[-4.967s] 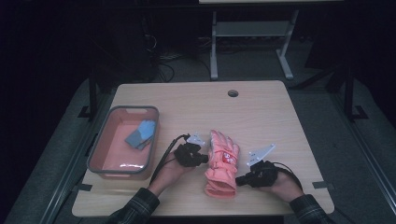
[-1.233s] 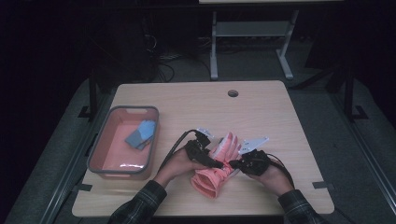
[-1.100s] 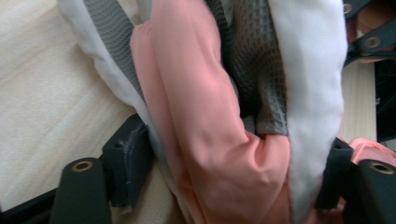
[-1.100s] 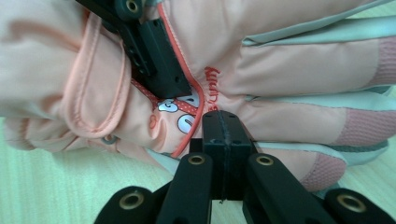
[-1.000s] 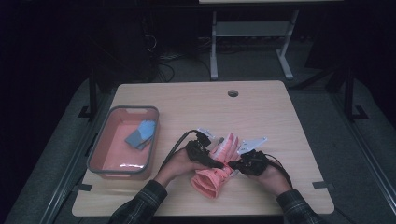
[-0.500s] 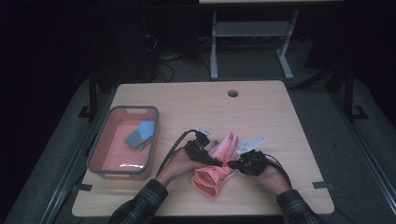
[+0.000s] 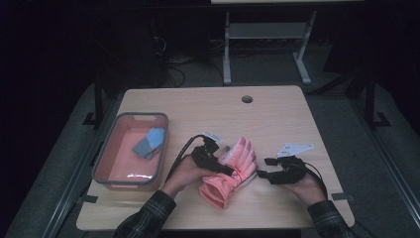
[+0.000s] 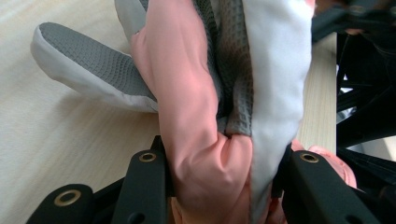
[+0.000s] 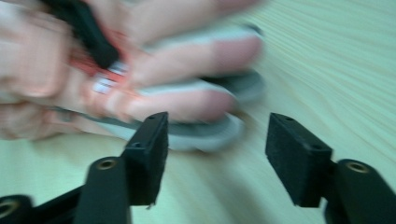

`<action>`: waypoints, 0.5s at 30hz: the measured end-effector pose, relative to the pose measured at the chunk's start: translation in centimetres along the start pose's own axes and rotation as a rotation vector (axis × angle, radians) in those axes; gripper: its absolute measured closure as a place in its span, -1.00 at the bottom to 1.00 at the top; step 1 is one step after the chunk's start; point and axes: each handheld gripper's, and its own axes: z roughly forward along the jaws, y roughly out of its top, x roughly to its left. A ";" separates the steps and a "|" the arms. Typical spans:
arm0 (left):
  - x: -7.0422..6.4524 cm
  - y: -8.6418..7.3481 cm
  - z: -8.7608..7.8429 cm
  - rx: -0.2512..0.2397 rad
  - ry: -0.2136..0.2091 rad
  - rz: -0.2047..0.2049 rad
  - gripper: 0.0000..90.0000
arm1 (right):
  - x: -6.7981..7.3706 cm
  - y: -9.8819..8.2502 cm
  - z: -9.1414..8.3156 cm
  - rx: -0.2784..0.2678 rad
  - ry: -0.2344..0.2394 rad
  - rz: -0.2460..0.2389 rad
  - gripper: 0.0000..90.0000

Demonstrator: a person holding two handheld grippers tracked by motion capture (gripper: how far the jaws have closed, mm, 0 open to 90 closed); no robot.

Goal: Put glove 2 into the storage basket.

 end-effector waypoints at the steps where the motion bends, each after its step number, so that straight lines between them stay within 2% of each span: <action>1: -0.1 0.1 -0.3 -0.006 0.001 0.004 0.37 | -0.3 -0.2 0.2 0.013 -0.019 0.013 -0.29; 6: -0.2 0.2 -1.3 -0.037 0.019 -0.007 0.37 | -1.2 -1.2 1.4 0.056 -0.119 0.012 -0.55; 8: -0.2 0.3 -1.7 -0.045 0.023 -0.009 0.37 | -1.1 -1.4 1.9 0.072 -0.181 -0.006 -0.59; 9: -0.2 0.3 -1.8 -0.042 0.025 -0.007 0.37 | -1.1 -1.6 2.2 0.076 -0.194 -0.018 -0.61; 10: -0.3 0.3 -2.0 -0.052 0.030 -0.014 0.37 | -1.1 -1.7 2.4 0.083 -0.200 -0.027 -0.63; 11: -0.3 0.4 -2.2 -0.053 0.034 -0.009 0.37 | -1.0 -1.8 2.6 0.089 -0.198 -0.015 -0.67; 15: -0.5 0.6 -3.2 -0.068 0.046 -0.010 0.37 | -1.1 -2.1 2.8 0.062 -0.188 0.005 -0.71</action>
